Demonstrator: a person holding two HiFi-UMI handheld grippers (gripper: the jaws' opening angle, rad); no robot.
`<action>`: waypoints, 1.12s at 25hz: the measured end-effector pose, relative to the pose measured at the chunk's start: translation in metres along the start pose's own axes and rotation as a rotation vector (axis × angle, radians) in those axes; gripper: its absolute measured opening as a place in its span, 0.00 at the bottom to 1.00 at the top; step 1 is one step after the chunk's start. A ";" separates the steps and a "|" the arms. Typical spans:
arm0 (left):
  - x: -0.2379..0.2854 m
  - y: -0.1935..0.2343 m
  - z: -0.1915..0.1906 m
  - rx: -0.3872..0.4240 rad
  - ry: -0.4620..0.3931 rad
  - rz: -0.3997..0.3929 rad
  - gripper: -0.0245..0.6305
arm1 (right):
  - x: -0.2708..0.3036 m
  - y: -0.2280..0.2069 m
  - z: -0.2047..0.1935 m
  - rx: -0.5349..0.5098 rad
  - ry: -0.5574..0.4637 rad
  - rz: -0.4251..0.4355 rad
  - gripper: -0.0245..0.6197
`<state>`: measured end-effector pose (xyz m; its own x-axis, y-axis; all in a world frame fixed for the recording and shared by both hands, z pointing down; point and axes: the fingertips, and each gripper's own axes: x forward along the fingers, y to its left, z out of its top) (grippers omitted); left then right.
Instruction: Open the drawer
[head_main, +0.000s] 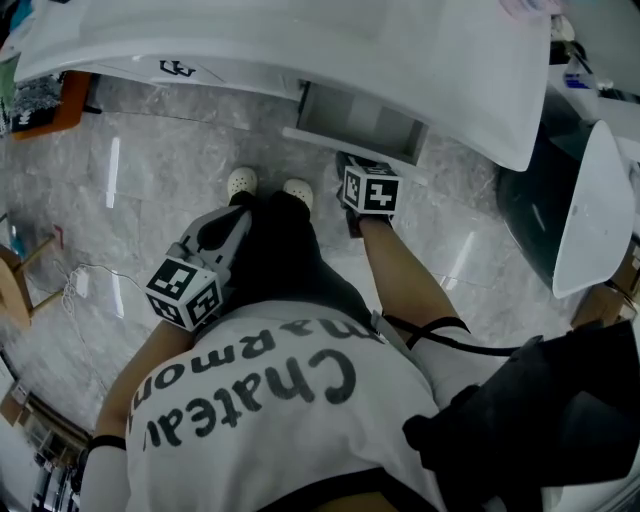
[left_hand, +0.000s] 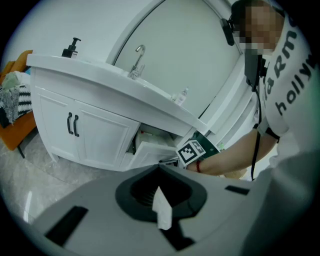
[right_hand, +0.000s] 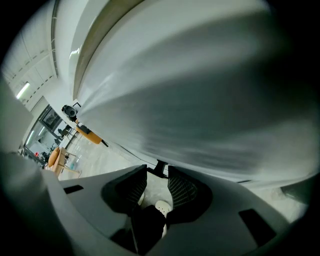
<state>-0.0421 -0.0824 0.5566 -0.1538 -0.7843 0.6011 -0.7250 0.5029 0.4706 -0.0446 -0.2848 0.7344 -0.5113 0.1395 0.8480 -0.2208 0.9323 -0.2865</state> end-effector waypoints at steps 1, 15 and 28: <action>-0.001 0.002 0.000 -0.002 -0.005 0.001 0.05 | -0.001 0.001 -0.003 -0.002 0.002 -0.001 0.25; -0.010 0.045 0.009 0.025 -0.001 -0.039 0.05 | -0.003 0.008 -0.009 -0.058 -0.024 -0.023 0.23; -0.023 0.041 0.005 0.024 0.016 -0.062 0.05 | -0.001 0.009 -0.014 -0.089 0.002 -0.084 0.22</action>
<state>-0.0720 -0.0455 0.5592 -0.0978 -0.8076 0.5815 -0.7489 0.4445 0.4914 -0.0346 -0.2718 0.7366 -0.4920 0.0601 0.8685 -0.1880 0.9668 -0.1733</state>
